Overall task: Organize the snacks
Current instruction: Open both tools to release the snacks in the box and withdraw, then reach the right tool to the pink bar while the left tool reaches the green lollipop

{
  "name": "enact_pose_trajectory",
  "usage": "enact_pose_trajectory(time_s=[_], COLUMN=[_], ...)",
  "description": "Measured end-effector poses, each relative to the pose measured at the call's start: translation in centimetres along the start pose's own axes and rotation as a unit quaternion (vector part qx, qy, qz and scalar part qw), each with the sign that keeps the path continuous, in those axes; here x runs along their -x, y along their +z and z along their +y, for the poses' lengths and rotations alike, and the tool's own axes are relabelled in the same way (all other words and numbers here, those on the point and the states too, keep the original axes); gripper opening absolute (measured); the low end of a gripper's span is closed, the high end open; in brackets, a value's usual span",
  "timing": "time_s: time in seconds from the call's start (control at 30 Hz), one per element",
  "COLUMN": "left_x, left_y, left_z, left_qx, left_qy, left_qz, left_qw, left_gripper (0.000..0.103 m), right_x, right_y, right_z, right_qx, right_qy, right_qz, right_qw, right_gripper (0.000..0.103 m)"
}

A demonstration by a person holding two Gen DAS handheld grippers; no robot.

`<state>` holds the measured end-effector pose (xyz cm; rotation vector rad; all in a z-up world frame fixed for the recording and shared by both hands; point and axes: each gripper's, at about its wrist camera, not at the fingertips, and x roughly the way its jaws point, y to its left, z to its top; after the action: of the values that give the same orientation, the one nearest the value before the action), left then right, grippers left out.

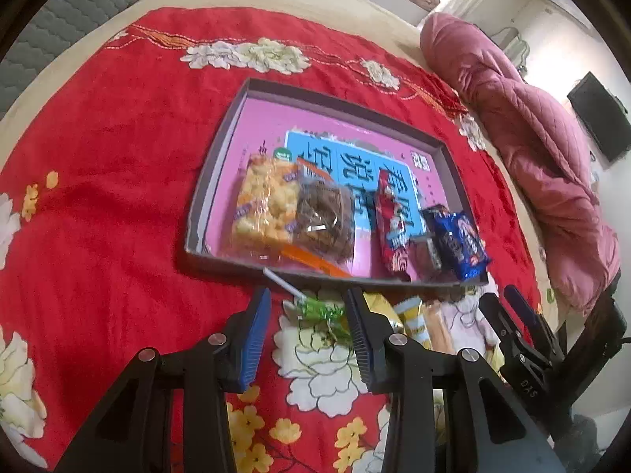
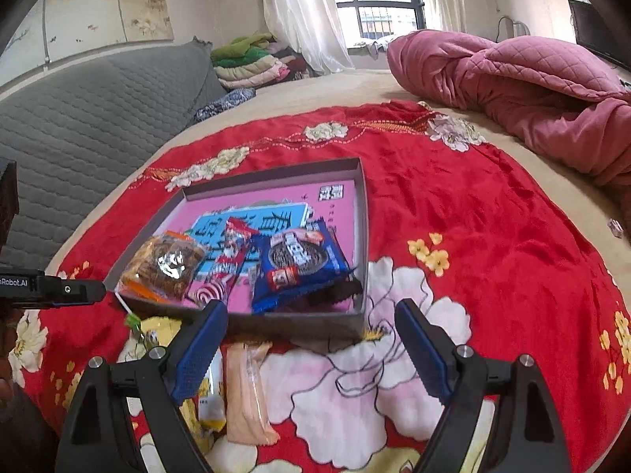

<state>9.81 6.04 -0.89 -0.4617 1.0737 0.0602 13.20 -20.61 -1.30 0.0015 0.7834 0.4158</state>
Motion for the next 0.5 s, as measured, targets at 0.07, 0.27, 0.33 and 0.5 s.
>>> enact_pose_trajectory(time_s=[0.07,0.27,0.33,0.5], left_x=[-0.2,-1.2,-1.5,-2.3], left_y=[-0.4,-1.8,-2.1,-2.6], left_z=[0.0,0.4,0.5,0.8], left_qx=[-0.003,-0.006,-0.006,-0.002], left_qy=[0.002,0.007,0.011,0.012], left_qz=[0.005,0.022,0.027,0.038], left_qw=[1.0000,0.9997,0.9996,0.9992], left_gripper=[0.040,0.040,0.040,0.040], right_x=[0.0,-0.2,-0.4,-0.6], right_y=[-0.2,-1.1,-1.4,-2.0], right_z=[0.1,0.5,0.7,1.1], right_qx=[0.003,0.012,0.019,0.030], right_qy=[0.000,-0.003,-0.006,0.000], right_qz=[0.009,0.038,0.049,0.065], right_qw=[1.000,0.999,0.999,0.997], right_gripper=[0.086,0.082,0.078,0.075])
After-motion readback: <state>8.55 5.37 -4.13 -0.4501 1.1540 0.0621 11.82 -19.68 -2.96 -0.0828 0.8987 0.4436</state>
